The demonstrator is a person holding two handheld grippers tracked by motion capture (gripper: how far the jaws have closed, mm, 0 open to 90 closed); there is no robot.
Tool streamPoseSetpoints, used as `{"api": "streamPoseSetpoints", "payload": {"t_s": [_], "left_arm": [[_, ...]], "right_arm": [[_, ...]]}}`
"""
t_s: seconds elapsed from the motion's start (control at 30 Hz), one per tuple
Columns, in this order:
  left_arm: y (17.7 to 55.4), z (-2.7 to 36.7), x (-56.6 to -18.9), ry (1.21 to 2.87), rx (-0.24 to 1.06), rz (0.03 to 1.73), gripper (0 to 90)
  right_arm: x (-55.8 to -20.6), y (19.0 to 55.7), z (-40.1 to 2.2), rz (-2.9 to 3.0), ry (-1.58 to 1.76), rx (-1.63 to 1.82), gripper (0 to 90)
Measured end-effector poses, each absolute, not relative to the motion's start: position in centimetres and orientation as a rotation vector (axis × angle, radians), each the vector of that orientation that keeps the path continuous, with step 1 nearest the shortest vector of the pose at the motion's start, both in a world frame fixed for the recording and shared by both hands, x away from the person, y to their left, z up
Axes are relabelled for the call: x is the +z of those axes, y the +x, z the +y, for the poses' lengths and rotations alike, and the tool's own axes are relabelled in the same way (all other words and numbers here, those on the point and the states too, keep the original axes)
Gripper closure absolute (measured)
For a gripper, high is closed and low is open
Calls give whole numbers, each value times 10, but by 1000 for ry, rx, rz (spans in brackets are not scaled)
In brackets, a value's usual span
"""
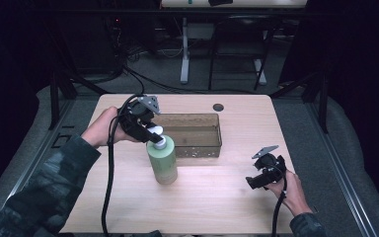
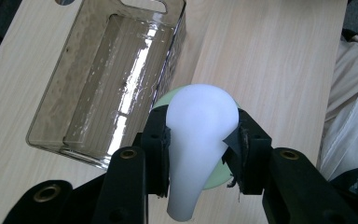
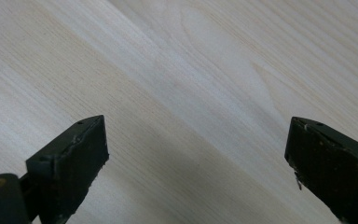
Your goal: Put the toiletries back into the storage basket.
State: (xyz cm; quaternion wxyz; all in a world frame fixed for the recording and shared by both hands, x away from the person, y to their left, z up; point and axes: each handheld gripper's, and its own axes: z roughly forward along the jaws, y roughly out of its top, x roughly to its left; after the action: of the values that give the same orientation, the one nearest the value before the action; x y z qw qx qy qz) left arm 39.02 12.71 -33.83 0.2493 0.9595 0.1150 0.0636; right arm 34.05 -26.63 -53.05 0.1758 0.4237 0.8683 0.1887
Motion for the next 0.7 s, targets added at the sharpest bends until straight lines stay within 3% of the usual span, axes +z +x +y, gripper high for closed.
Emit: {"api": "streamPoseSetpoints", "payload": {"t_s": [0.7], "left_arm": [[380,118,-325,2642,181,258,634]], "right_arm": [[-530,340,-265,2454,1203,554,42]]}}
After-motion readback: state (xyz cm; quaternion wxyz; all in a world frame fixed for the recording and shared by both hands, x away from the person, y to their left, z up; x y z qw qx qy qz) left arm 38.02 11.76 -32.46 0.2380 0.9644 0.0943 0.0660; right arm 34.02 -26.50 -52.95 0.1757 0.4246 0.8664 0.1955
